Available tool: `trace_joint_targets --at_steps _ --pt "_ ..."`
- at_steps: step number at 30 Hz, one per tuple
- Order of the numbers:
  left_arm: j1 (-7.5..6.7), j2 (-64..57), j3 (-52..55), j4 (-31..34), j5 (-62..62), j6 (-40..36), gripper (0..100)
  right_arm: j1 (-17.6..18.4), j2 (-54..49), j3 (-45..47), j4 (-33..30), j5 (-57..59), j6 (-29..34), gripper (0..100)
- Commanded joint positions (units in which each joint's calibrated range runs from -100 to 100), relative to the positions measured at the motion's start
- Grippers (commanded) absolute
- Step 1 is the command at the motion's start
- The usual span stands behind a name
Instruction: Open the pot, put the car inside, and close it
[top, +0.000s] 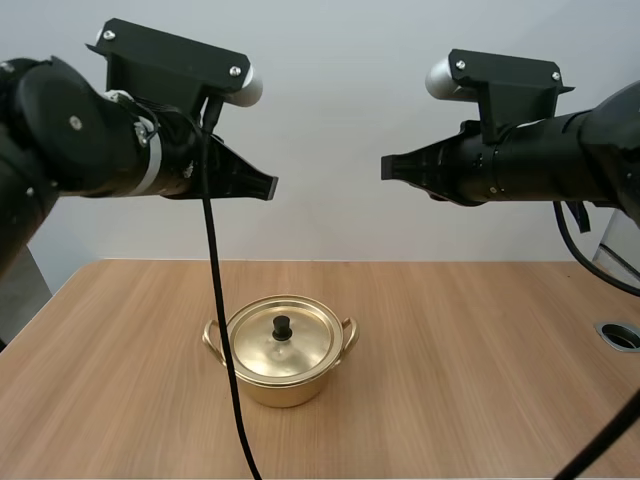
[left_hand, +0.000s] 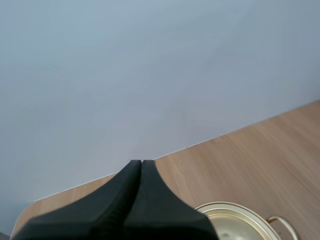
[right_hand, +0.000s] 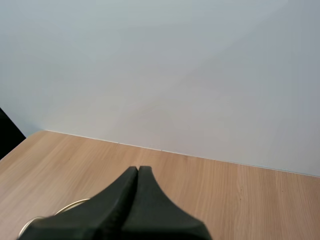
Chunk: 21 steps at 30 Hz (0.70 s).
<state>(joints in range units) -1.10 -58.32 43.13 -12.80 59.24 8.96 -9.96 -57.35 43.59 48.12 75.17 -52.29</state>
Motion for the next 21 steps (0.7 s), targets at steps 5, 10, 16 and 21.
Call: trace_joint_targets --at_steps 5,10,16,21 --pt "0.03 -21.03 13.74 0.76 -12.87 -7.57 0 -0.01 -11.08 2.96 0.0 0.13 -0.86 0" --pt "0.03 -23.64 25.94 4.45 -24.2 -9.99 0 -0.01 -14.43 7.26 -0.38 -0.08 -5.17 0" --pt "0.03 -26.3 40.09 4.76 -28.78 -9.99 0 -0.01 -14.59 10.99 2.8 -5.02 -13.9 0" --pt "0.03 -29.27 50.66 4.91 -28.78 -9.99 0 -0.01 -14.9 14.5 7.15 -7.27 -19.64 0"
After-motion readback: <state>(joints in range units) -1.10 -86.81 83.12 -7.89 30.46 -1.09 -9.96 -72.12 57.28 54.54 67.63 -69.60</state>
